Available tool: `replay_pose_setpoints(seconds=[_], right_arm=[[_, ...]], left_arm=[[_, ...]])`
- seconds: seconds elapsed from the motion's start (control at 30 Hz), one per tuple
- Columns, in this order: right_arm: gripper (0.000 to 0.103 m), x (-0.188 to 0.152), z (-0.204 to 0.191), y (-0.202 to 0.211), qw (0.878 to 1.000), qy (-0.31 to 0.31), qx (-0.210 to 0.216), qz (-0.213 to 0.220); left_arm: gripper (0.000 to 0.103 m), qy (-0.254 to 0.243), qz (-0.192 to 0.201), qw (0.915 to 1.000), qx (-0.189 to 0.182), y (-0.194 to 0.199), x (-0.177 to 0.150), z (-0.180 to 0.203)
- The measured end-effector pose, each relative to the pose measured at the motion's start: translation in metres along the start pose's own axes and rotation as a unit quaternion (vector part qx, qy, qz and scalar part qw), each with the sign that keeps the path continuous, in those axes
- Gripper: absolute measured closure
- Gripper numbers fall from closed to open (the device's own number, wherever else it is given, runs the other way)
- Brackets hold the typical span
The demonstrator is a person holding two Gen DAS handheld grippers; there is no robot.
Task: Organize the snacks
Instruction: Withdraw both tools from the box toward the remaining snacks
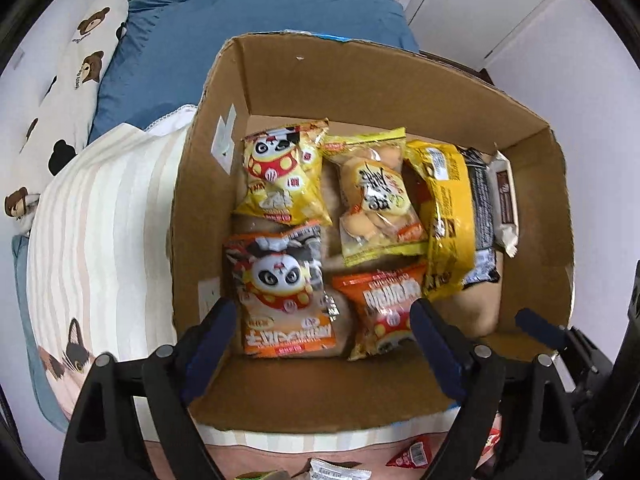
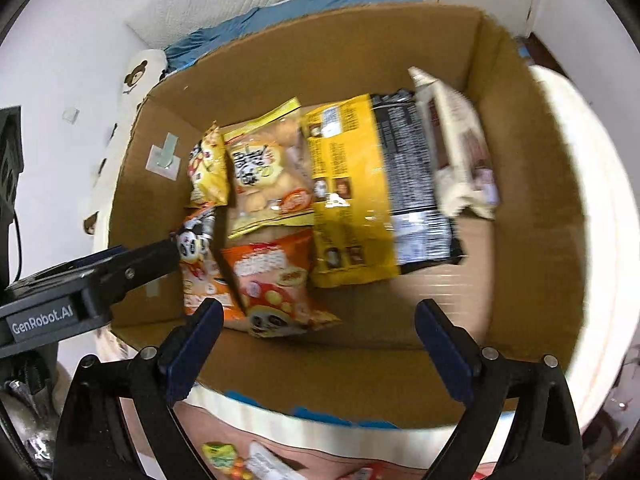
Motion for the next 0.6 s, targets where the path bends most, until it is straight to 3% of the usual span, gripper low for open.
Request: replay_pose_setpoints(seconds=[0.23, 0.6], right_arm=[[0.005, -0.015, 0.011, 0.031, 0.999, -0.002, -0.01, 0.033], [0.005, -0.057, -0.009, 0.105, 0.992, 0.023, -0.008, 0.125]], left_arm=[[0.014, -0.003, 0.027, 0.9996, 0.0, 0.017, -0.02, 0.005], [0.014, -0.022, 0.145, 0.9891, 0.008, 0.096, -0.077, 0.019]])
Point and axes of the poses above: each gripper's, at about its wrist camera, not at the fingertips, and y roughly against the way its jaws point, z to its right, x to its top, the point moved 4 cm from there along -y, roughly the way its jaws point, and after that the axes turned 7 degrees about -z, right-handed, at the moved point
